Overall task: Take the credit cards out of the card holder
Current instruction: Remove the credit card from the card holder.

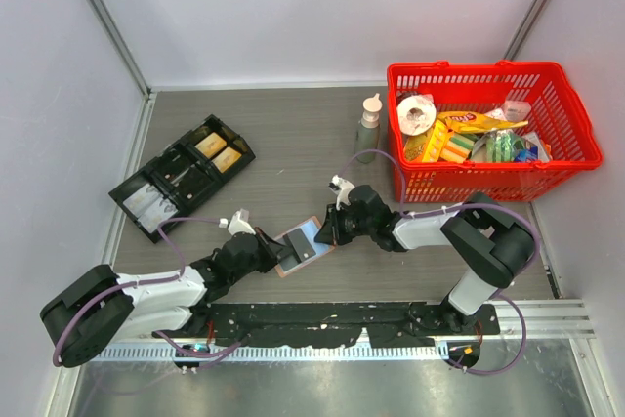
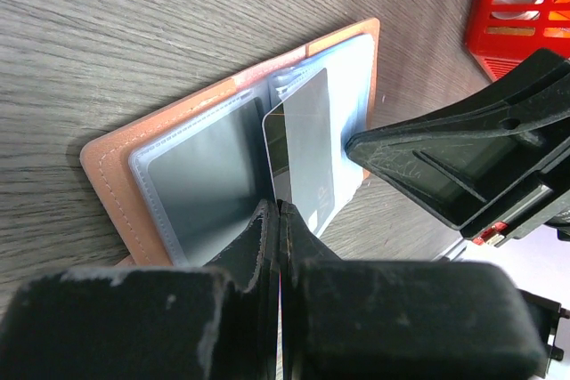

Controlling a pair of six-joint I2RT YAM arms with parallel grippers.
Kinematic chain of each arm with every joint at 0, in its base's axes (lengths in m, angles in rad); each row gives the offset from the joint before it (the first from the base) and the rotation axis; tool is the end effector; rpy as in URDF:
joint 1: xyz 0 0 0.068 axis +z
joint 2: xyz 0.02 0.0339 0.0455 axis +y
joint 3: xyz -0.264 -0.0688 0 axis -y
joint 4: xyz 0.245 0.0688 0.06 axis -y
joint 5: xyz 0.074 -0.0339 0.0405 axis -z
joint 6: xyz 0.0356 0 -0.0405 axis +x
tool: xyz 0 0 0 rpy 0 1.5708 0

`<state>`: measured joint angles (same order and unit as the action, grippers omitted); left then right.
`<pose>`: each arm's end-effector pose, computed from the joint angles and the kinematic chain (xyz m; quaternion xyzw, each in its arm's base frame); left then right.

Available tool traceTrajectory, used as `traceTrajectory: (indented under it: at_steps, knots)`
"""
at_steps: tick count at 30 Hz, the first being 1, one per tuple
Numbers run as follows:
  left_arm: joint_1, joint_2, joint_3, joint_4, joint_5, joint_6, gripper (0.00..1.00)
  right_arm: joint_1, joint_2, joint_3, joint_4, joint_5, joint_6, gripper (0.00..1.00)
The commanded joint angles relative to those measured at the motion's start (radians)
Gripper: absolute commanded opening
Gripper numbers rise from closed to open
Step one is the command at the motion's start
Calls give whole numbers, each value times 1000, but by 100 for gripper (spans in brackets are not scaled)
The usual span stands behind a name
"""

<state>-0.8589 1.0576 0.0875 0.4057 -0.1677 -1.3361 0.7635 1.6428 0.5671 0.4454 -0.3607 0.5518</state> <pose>0.1159 -0.1252 0.1169 -0.2456 0.8387 -0.3943 0.2843 0.2043 0.2130 0.1265 -0.1735 0.8635 0.3990 0.2550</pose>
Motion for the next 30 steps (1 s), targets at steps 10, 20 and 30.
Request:
traceTrajectory:
  at_steps: [10,20,30]
  knots:
    - [3,4,26,-24,-1,15,0,-12,-61,54,32,-113,-4,10]
    - [3,2,21,-22,2,14,0,-12,115,60,154,-193,62,10]
    - [3,-57,3,-64,-24,-8,0,-32,143,-29,96,-101,45,9]
